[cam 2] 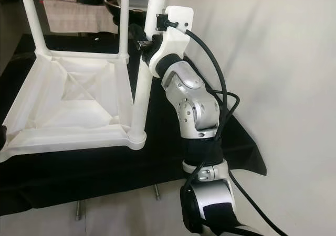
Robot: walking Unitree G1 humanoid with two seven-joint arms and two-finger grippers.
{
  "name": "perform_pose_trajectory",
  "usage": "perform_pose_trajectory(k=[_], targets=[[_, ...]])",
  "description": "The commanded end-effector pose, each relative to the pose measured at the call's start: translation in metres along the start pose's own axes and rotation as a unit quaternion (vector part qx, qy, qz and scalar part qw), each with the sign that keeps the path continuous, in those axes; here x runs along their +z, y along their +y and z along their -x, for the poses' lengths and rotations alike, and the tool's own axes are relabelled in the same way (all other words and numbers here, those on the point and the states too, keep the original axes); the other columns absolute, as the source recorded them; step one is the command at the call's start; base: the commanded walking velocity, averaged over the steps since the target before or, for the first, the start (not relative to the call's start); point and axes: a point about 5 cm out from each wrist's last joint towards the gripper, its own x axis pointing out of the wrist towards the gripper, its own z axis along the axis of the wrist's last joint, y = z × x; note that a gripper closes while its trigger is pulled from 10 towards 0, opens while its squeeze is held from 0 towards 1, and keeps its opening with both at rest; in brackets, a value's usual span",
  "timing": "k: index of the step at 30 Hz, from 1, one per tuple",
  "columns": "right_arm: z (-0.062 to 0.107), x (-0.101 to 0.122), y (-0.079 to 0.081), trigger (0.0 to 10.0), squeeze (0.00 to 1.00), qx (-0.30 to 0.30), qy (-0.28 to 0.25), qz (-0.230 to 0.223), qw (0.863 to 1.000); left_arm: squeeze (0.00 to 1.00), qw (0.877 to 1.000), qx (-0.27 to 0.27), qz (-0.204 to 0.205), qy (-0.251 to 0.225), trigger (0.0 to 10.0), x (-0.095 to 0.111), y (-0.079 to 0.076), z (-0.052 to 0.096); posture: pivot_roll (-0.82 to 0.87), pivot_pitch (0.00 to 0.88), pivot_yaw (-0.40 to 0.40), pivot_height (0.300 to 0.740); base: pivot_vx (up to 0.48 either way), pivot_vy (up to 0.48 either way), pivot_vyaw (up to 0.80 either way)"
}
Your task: Building children table
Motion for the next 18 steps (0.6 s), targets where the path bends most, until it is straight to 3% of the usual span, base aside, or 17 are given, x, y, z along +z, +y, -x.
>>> perform_pose_trajectory(k=[1,7,8,9,11,12,13,14,16,18], targets=[[0.002,-0.002,-0.002,0.0,0.00,-0.006,0.006,-0.012,1.000,0.00,0.999,0.034,-0.003,-0.019,0.0,0.010,0.020,-0.006,-0.12,0.064,-0.143,0.740,0.000,0.000,0.00],[0.003,-0.003,-0.006,0.0,0.00,-0.019,0.011,-0.008,1.000,0.00,0.997,0.053,-0.012,-0.045,0.0,0.030,0.037,-0.016,-0.11,0.066,-0.138,0.740,0.000,0.000,0.00],[0.003,-0.005,-0.008,0.8,0.00,-0.025,0.014,-0.005,1.000,0.00,0.996,0.057,-0.015,-0.063,0.0,0.042,0.042,-0.020,-0.11,0.067,-0.137,0.740,0.000,0.000,0.00],[0.002,-0.007,-0.010,9.0,0.00,-0.030,0.017,-0.001,0.999,0.00,0.995,0.058,-0.018,-0.080,0.0,0.054,0.046,-0.024,-0.11,0.068,-0.135,0.740,0.000,0.000,0.00],[0.002,-0.007,-0.010,9.0,0.00,-0.030,0.017,-0.001,0.999,0.00,0.995,0.058,-0.018,-0.080,0.0,0.054,0.046,-0.024,-0.11,0.068,-0.135,0.740,0.000,0.000,0.00],[0.002,-0.008,-0.013,9.0,0.00,-0.038,0.020,0.004,0.999,0.00,0.993,0.057,-0.024,-0.097,0.0,0.066,0.049,-0.027,-0.11,0.068,-0.135,0.740,0.000,0.000,0.00],[0.000,-0.011,-0.019,10.0,0.00,-0.053,0.026,0.005,0.998,0.00,0.991,0.053,-0.031,-0.121,0.0,0.084,0.051,-0.032,-0.10,0.067,-0.132,0.740,0.000,0.000,0.00],[-0.001,-0.014,-0.025,10.0,0.00,-0.069,0.032,0.008,0.997,0.00,0.988,0.047,-0.042,-0.141,0.0,0.101,0.052,-0.036,-0.09,0.065,-0.129,0.740,0.000,0.000,0.00],[-0.001,-0.014,-0.025,10.0,0.00,-0.069,0.032,0.008,0.997,0.00,0.988,0.047,-0.042,-0.141,0.0,0.101,0.052,-0.036,-0.09,0.065,-0.129,0.740,0.000,0.000,0.00],[-0.003,-0.023,-0.045,10.0,0.00,-0.131,0.052,0.006,0.990,0.00,0.977,0.018,-0.068,-0.203,0.0,0.156,0.050,-0.048,-0.08,0.064,-0.122,0.740,0.000,0.000,0.00]])
